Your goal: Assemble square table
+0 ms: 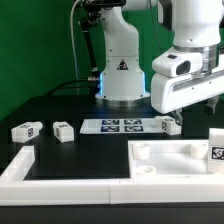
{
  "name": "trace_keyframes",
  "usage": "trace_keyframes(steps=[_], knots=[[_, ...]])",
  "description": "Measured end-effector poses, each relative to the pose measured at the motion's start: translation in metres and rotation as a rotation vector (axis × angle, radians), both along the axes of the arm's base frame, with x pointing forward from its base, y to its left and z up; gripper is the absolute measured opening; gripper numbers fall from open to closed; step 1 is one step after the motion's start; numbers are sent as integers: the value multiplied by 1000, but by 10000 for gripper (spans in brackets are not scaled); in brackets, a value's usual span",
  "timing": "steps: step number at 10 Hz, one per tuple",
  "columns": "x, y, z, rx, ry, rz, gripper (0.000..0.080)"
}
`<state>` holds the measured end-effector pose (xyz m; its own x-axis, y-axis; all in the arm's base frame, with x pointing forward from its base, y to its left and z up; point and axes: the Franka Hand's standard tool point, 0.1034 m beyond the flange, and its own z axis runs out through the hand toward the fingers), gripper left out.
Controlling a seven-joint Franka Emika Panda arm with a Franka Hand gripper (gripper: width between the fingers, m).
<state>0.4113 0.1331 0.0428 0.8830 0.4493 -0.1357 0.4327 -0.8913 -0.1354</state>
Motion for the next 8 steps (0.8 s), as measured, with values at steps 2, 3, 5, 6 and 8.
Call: trace_keyframes(steps=[2, 3, 5, 6, 8], knots=[[-44, -7, -15, -92, 102, -50, 649], [-51, -7, -13, -129, 155, -20, 649], [-51, -7, -13, -153, 252, -27, 649], [-54, -6, -13, -172, 324, -22, 649], [-52, -14, -11, -240, 482, 16, 649]])
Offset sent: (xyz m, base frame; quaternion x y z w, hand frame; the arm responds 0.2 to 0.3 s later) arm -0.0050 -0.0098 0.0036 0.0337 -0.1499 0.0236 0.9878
